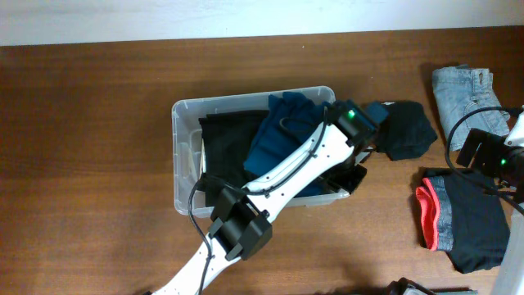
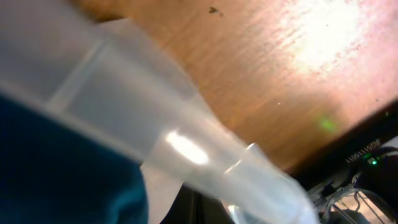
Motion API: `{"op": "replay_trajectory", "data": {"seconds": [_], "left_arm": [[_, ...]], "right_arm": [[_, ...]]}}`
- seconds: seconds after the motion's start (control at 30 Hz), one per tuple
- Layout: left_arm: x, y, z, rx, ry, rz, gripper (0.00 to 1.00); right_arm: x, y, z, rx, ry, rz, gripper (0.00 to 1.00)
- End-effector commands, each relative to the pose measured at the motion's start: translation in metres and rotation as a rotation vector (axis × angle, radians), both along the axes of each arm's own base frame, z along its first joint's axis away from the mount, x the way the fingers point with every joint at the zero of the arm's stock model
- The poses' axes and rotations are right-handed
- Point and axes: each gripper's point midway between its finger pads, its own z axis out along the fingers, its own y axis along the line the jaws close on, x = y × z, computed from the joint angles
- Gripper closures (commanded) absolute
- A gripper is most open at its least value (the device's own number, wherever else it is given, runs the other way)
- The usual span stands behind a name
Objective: Pack container
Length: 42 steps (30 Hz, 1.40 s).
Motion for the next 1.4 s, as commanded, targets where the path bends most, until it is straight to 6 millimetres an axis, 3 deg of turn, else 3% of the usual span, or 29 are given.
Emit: {"op": "replay_trajectory", "data": {"seconds": [0.0,0.2,0.3,0.43,0.67,0.73,0.87,1.0,1.17,1.37], "left_arm": [[-0.014,-0.007,-0.005,-0.012,0.043,-0.043,0.99],[0.002,0.003,-0.002,0.017,-0.021,-0.03,0.99],[0.012,0.009,0.007,0.016,-0.061,-0.019,0.9],[0.029,0.02,0.029,0.008,-0.141,0.004,0.83],[0.063,0.04,0.084,-0.058,-0.308,0.071,0.71],[0.075,0.052,0.102,-0.068,-0.362,0.102,0.43],[0.101,0.09,0.137,-0.069,-0.464,0.189,0.07],[0.125,0.137,0.172,-0.085,-0.541,0.305,0.06],[0.155,0.216,0.206,-0.086,-0.609,0.5,0.04],[0.185,0.328,0.206,-0.012,-0.607,0.825,0.03]], "right_arm": [[0.001,-0.001,0.005,-0.002,-0.017,-0.009,0.02],[0.001,-0.001,0.005,-0.002,-0.017,-0.009,0.02],[0.001,-0.001,0.005,-0.002,-0.017,-0.009,0.02],[0.001,-0.001,0.005,-0.002,-0.017,-0.009,0.02],[0.001,-0.001,0.005,-0.002,-0.017,-0.009,0.02],[0.0,-0.001,0.005,-0.003,-0.017,-0.009,0.02],[0.001,-0.001,0.005,-0.002,-0.017,-0.009,0.02],[0.001,-0.001,0.005,-0.002,-0.017,-0.009,0.02],[0.001,-0.001,0.005,-0.002,-0.017,-0.009,0.02],[0.001,-0.001,0.005,-0.002,-0.017,-0.009,0.02]]}}
